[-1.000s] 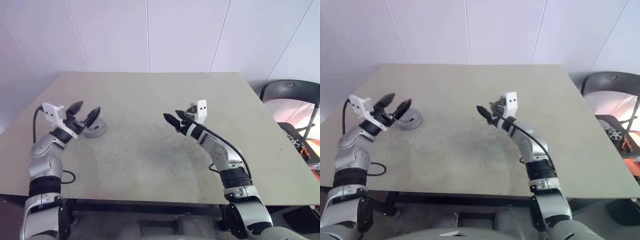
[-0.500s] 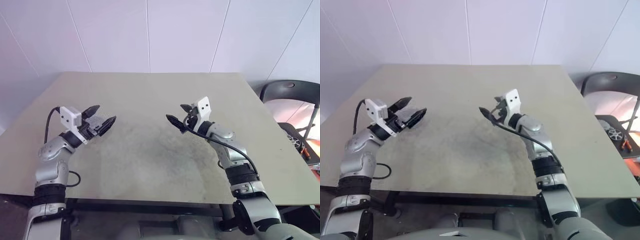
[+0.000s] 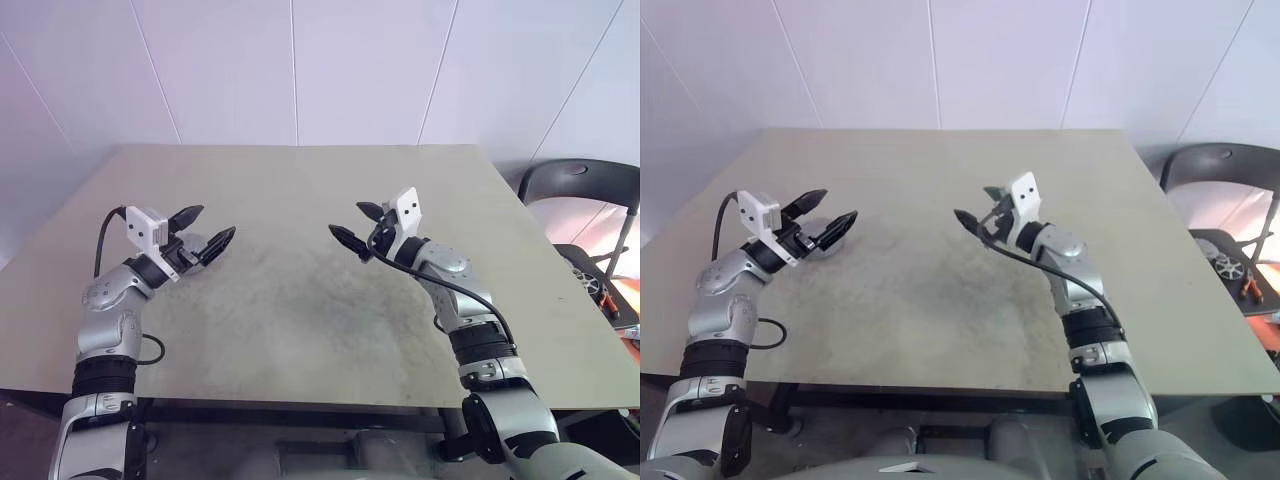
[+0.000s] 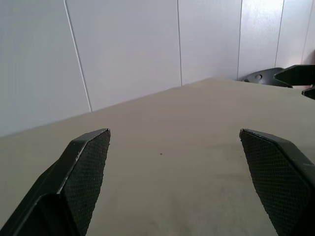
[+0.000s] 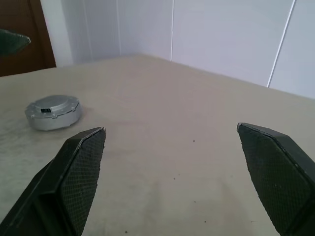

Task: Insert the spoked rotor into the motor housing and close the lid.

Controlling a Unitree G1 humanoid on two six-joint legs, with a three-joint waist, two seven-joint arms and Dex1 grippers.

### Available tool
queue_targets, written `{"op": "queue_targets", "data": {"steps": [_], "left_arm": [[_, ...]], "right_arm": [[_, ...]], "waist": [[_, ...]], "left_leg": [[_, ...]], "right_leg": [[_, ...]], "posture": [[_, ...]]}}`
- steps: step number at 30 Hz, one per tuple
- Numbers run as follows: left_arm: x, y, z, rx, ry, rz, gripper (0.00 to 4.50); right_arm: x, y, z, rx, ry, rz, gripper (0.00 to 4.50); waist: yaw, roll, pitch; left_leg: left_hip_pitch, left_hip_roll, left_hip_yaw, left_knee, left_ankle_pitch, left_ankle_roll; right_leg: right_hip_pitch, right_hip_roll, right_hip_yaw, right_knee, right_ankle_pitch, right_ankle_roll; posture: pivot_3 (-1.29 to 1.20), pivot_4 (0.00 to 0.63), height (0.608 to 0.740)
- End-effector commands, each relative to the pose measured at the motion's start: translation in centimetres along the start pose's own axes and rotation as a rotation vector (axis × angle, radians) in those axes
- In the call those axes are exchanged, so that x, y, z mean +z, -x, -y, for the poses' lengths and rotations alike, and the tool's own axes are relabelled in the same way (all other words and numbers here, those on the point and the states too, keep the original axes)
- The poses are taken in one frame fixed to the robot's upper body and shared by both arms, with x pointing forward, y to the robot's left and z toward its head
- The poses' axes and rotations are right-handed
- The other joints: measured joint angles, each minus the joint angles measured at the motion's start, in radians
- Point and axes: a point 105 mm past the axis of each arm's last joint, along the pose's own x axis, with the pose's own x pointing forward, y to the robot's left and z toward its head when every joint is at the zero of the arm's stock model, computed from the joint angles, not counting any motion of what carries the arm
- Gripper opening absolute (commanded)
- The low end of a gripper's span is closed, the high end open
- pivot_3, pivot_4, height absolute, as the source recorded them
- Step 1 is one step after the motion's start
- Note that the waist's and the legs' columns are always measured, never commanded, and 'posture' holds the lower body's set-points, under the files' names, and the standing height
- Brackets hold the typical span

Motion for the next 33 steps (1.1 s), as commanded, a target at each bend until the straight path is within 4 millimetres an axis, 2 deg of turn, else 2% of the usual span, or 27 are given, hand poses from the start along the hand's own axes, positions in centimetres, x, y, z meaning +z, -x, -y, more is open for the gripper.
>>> {"op": "queue_targets", "data": {"steps": [1, 4, 8, 13, 19, 33], "left_arm": [[0.9, 0.0, 0.0, -0.018, -0.026, 0.016, 4.5], [0.4, -0.3, 0.3, -0.042, -0.048, -0.019, 4.5], [1.5, -0.5, -0.2, -0.012, -0.036, 0.033, 4.5], [1.2, -1.2, 0.1, -0.031, -0.041, 0.02, 4.5], [1.6, -1.6, 0.1, -0.029, -0.044, 0.034, 4.5], [0.7, -0.8, 1.3, -0.08, -0.01, 0.002, 4.5]], "right_arm": [[1.8, -0.3, 0.5, 0.002, 0.036, 0.044, 4.48], [1.6, -0.3, 0.7, -0.016, 0.019, 0.047, 4.48], [0.7, -0.8, -0.4, 0.011, 0.017, 0.025, 4.48], [2.0, -1.2, 0.0, -0.004, 0.025, 0.062, 4.48], [1.5, -1.1, -0.1, -0.004, 0.02, 0.05, 4.48], [0.7, -0.8, -0.9, 0.042, 0.002, 0.02, 4.48]], "waist": [[0.0, 0.0, 0.0], [0.0, 0.0, 0.0], [0.0, 0.0, 0.0], [0.0, 0.0, 0.0], [0.0, 0.0, 0.0], [0.0, 0.0, 0.0]], "left_leg": [[0.0, 0.0, 0.0, 0.0, 0.0, 0.0], [0.0, 0.0, 0.0, 0.0, 0.0, 0.0], [0.0, 0.0, 0.0, 0.0, 0.0, 0.0], [0.0, 0.0, 0.0, 0.0, 0.0, 0.0], [0.0, 0.0, 0.0, 0.0, 0.0, 0.0], [0.0, 0.0, 0.0, 0.0, 0.0, 0.0]], "right_leg": [[0.0, 0.0, 0.0, 0.0, 0.0, 0.0], [0.0, 0.0, 0.0, 0.0, 0.0, 0.0], [0.0, 0.0, 0.0, 0.0, 0.0, 0.0], [0.0, 0.0, 0.0, 0.0, 0.0, 0.0], [0.0, 0.0, 0.0, 0.0, 0.0, 0.0], [0.0, 0.0, 0.0, 0.001, 0.0, 0.0]], "posture": [[0.0, 0.0, 0.74], [0.0, 0.0, 0.74], [0.0, 0.0, 0.74], [0.0, 0.0, 0.74], [0.0, 0.0, 0.74], [0.0, 0.0, 0.74]]}}
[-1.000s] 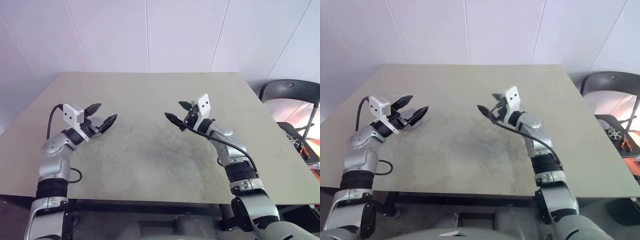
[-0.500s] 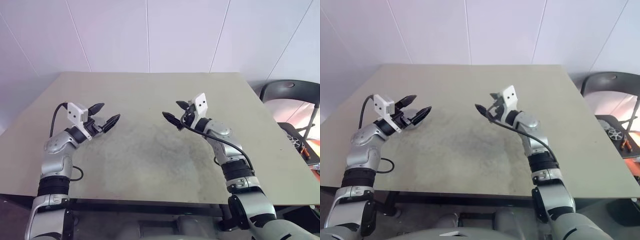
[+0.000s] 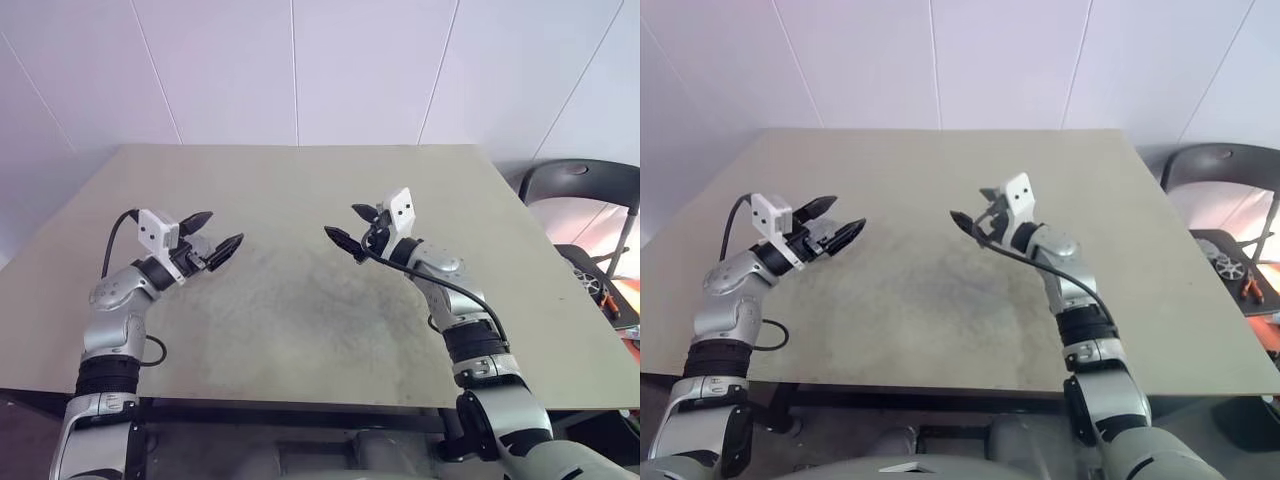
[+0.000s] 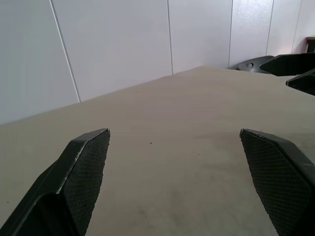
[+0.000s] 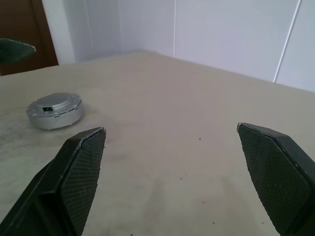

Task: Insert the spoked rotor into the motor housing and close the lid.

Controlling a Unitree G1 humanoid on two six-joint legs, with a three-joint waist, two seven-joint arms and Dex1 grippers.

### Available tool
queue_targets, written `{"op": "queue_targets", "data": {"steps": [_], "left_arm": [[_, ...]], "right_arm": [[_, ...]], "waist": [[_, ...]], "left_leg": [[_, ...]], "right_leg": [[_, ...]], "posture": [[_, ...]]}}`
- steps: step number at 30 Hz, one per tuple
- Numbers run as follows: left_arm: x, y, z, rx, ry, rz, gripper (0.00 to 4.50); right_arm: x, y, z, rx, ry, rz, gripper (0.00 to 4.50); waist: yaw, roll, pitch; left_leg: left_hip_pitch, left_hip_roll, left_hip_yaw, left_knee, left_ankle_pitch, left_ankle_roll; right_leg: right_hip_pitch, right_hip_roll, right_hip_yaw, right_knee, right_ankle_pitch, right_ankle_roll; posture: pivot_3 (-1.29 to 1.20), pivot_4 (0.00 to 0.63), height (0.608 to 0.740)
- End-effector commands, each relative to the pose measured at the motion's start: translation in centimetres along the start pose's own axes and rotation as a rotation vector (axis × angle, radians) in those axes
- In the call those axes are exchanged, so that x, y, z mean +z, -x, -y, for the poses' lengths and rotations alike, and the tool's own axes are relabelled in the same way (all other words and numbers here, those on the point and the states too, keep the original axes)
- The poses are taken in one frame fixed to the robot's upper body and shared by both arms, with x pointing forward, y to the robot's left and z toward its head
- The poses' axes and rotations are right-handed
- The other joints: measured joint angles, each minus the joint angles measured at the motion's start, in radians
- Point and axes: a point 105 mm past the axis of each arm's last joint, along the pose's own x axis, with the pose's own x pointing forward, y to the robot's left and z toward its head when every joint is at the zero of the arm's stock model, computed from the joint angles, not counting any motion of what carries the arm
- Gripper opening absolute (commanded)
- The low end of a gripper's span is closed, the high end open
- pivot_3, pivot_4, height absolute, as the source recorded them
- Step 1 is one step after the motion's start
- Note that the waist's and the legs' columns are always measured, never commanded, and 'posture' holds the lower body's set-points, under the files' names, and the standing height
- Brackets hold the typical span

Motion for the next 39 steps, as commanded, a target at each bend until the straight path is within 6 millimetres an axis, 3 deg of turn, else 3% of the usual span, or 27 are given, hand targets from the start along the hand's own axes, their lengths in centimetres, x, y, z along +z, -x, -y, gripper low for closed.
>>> {"op": "queue_targets", "data": {"steps": [1, 39], "left_arm": [[1.36, -0.33, 0.3, -0.024, -0.026, 0.036, 4.5], [0.85, -1.31, 0.86, -0.042, -0.031, 0.015, 4.5]], "right_arm": [[1.3, -0.07, -0.42, 0.027, 0.027, 0.032, 4.48], [1.03, -0.08, -0.31, 0.014, 0.093, -0.009, 4.48]], "waist": [[0.0, 0.0, 0.0], [0.0, 0.0, 0.0]], "left_leg": [[0.0, 0.0, 0.0, 0.0, 0.0, 0.0], [0.0, 0.0, 0.0, 0.0, 0.0, 0.0]], "right_leg": [[0.0, 0.0, 0.0, 0.0, 0.0, 0.0], [0.0, 0.0, 0.0, 0.0, 0.0, 0.0]], "posture": [[0.0, 0.0, 0.74], [0.0, 0.0, 0.74]]}}
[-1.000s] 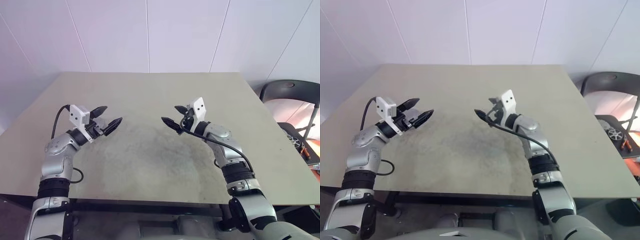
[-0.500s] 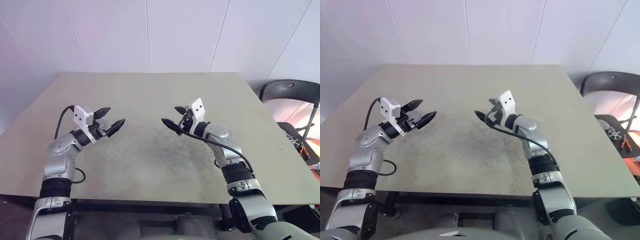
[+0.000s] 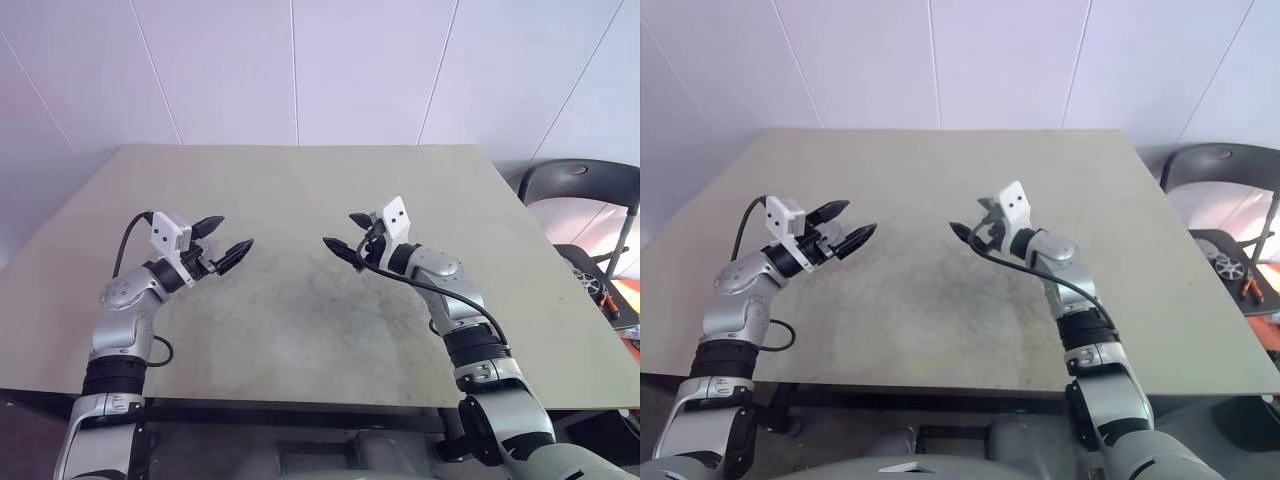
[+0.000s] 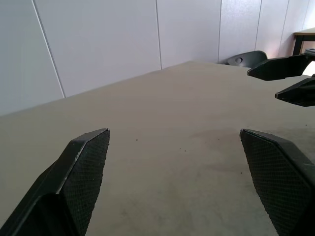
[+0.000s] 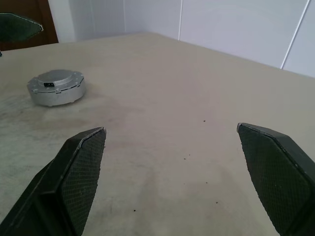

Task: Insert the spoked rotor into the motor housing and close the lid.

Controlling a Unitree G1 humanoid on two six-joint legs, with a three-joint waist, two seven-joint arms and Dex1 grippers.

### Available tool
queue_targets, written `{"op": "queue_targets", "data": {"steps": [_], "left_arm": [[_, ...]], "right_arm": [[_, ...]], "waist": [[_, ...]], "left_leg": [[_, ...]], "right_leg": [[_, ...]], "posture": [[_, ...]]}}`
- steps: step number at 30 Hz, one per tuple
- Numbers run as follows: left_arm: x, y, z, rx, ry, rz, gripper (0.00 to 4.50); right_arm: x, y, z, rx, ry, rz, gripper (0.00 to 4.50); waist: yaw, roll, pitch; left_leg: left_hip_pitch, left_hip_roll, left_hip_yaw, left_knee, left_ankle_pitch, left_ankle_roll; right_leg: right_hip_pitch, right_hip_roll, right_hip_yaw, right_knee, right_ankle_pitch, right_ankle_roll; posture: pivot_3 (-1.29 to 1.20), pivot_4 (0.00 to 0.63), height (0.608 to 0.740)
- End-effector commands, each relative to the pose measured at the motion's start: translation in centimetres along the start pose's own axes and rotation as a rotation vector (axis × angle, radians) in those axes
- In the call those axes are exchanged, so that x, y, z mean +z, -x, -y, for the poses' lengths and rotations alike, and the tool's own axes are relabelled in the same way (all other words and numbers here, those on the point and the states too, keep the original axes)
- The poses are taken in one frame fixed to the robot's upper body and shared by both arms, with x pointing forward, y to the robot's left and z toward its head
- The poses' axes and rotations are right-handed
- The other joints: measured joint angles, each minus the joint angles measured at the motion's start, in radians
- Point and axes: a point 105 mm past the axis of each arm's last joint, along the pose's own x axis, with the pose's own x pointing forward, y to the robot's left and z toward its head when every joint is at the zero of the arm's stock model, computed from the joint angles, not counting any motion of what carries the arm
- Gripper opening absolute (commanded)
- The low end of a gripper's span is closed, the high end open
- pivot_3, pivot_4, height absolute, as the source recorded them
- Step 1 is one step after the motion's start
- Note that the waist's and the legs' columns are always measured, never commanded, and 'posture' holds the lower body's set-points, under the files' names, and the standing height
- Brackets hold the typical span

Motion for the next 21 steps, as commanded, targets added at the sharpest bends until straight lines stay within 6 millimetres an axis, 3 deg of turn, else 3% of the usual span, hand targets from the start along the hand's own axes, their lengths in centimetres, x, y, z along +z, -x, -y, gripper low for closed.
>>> {"op": "queue_targets", "data": {"steps": [1, 21], "left_arm": [[1.51, -0.47, -0.24, -0.005, -0.047, 0.037, 4.5], [1.77, -0.6, -0.32, -0.002, -0.055, 0.044, 4.5]], "right_arm": [[2.05, -0.16, 0.02, 0.007, 0.052, 0.056, 4.48], [2.46, -0.22, 0.29, -0.003, 0.057, 0.068, 4.48]], "waist": [[0.0, 0.0, 0.0], [0.0, 0.0, 0.0]], "left_leg": [[0.0, 0.0, 0.0, 0.0, 0.0, 0.0], [0.0, 0.0, 0.0, 0.0, 0.0, 0.0]], "right_leg": [[0.0, 0.0, 0.0, 0.0, 0.0, 0.0], [0.0, 0.0, 0.0, 0.0, 0.001, 0.001]], "posture": [[0.0, 0.0, 0.74], [0.0, 0.0, 0.74]]}}
